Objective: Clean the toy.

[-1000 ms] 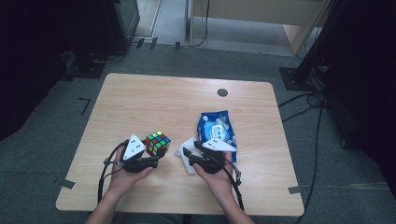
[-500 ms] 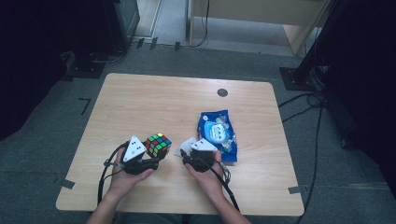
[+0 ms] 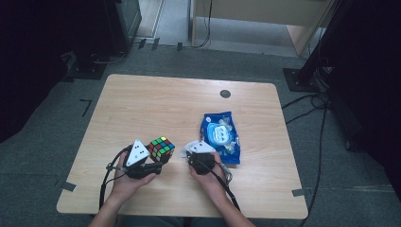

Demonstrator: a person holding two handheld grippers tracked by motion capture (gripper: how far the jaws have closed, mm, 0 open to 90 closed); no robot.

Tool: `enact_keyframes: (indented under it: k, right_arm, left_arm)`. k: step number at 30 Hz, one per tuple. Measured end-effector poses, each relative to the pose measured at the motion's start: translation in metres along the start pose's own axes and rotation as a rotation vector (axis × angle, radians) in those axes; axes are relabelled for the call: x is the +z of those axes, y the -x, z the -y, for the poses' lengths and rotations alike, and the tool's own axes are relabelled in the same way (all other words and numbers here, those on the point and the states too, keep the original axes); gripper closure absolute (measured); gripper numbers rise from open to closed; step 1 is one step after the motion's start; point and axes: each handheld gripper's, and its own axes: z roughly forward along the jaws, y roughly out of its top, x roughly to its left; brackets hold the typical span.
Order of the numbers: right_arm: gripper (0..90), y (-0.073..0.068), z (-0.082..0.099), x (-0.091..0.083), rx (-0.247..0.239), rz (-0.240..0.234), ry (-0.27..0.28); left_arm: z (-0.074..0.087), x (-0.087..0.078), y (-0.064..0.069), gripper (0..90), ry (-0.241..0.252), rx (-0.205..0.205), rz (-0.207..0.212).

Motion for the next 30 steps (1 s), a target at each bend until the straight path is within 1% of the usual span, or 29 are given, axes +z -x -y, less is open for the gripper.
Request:
enact_keyframes:
  k: [1, 2, 3, 4, 5, 6, 7, 9, 10, 11, 12, 13, 14, 15, 16, 17, 18, 19, 20, 21, 22, 23, 24, 25, 26, 30]
  right_arm:
    - [88.4, 0.004, 0.0, -0.002, 0.014, -0.019, -0.001]
    - [88.4, 0.004, 0.0, -0.002, 0.014, -0.019, -0.001]
    - [89.2, 0.005, 0.0, -0.006, 0.015, -0.019, 0.016]
    - [89.2, 0.005, 0.0, -0.006, 0.015, -0.019, 0.016]
    - [89.3, 0.006, -0.004, -0.016, 0.016, -0.027, 0.061]
    - [89.3, 0.006, -0.004, -0.016, 0.016, -0.027, 0.061]
    - [89.3, 0.007, -0.01, -0.032, 0.033, -0.045, 0.123]
    - [89.3, 0.006, -0.019, -0.05, 0.037, -0.084, 0.195]
    - [89.3, 0.005, -0.023, -0.06, 0.036, -0.106, 0.232]
    - [89.2, 0.004, -0.028, -0.069, 0.036, -0.134, 0.267]
    - [89.2, 0.002, -0.032, -0.078, 0.034, -0.159, 0.296]
    - [89.2, 0.0, -0.036, -0.086, 0.034, -0.186, 0.318]
    - [89.2, 0.0, -0.036, -0.086, 0.034, -0.186, 0.318]
    - [89.2, -0.007, -0.042, -0.098, 0.027, -0.241, 0.35]
    - [89.2, -0.007, -0.042, -0.098, 0.027, -0.241, 0.35]
    - [89.1, -0.016, -0.045, -0.104, 0.013, -0.287, 0.369]
    - [89.1, -0.016, -0.045, -0.104, 0.013, -0.287, 0.369]
    - [89.0, -0.026, -0.047, -0.107, -0.001, -0.322, 0.381]
    - [89.0, -0.03, -0.047, -0.107, -0.003, -0.338, 0.384]
    - [89.0, -0.03, -0.047, -0.107, -0.003, -0.338, 0.384]
    - [89.0, -0.033, -0.046, -0.106, -0.008, -0.346, 0.385]
    - [88.9, -0.037, -0.045, -0.103, 0.0, -0.369, 0.376]
    - [88.8, -0.039, -0.045, -0.101, 0.001, -0.374, 0.371]
    - [88.7, -0.039, -0.044, -0.099, -0.002, -0.369, 0.372]
    - [88.7, -0.039, -0.044, -0.097, -0.002, -0.377, 0.373]
    - [88.6, -0.036, -0.043, -0.095, 0.012, -0.384, 0.374]
  left_arm:
    - [0.0, 0.001, 0.001, 34.1, -0.002, 0.001, 0.004]
    - [0.0, 0.001, 0.001, 34.1, -0.002, 0.001, 0.004]
    - [0.001, 0.002, 0.002, 34.1, -0.003, 0.005, 0.011]
    - [0.001, 0.002, 0.002, 34.1, -0.003, 0.005, 0.011]
    - [0.001, 0.003, 0.004, 34.1, -0.007, 0.011, 0.016]
    - [0.001, 0.003, 0.004, 34.1, -0.007, 0.011, 0.016]
    - [0.001, 0.004, 0.005, 34.1, -0.009, 0.012, 0.021]
    - [0.001, 0.007, 0.009, 34.1, -0.016, 0.023, 0.033]
    - [0.001, 0.007, 0.009, 34.1, -0.016, 0.023, 0.033]
    - [0.001, 0.008, 0.013, 34.1, -0.021, 0.037, 0.043]
    - [0.001, 0.009, 0.015, 34.1, -0.02, 0.046, 0.051]
    - [0.001, 0.009, 0.015, 34.1, -0.02, 0.046, 0.051]
    - [0.001, 0.009, 0.018, 34.1, -0.022, 0.057, 0.056]
    - [-0.001, 0.011, 0.023, 34.1, -0.024, 0.073, 0.065]
    - [-0.001, 0.011, 0.023, 34.1, -0.024, 0.073, 0.065]
    - [-0.002, 0.012, 0.029, 34.1, -0.026, 0.085, 0.077]
    - [-0.002, 0.012, 0.029, 34.1, -0.026, 0.085, 0.077]
    - [-0.002, 0.014, 0.035, 34.1, -0.026, 0.094, 0.087]
    - [-0.002, 0.014, 0.035, 34.1, -0.026, 0.094, 0.087]
    - [-0.003, 0.014, 0.038, 34.1, -0.024, 0.1, 0.088]
    - [-0.003, 0.014, 0.04, 34.1, -0.025, 0.104, 0.091]
    - [-0.004, 0.015, 0.043, 34.1, -0.022, 0.112, 0.095]
    - [-0.004, 0.015, 0.045, 34.1, -0.021, 0.115, 0.095]
    - [-0.004, 0.015, 0.046, 34.1, -0.02, 0.117, 0.095]
    - [-0.004, 0.015, 0.046, 34.1, -0.018, 0.119, 0.097]
    - [-0.005, 0.013, 0.047, 34.1, -0.007, 0.127, 0.1]
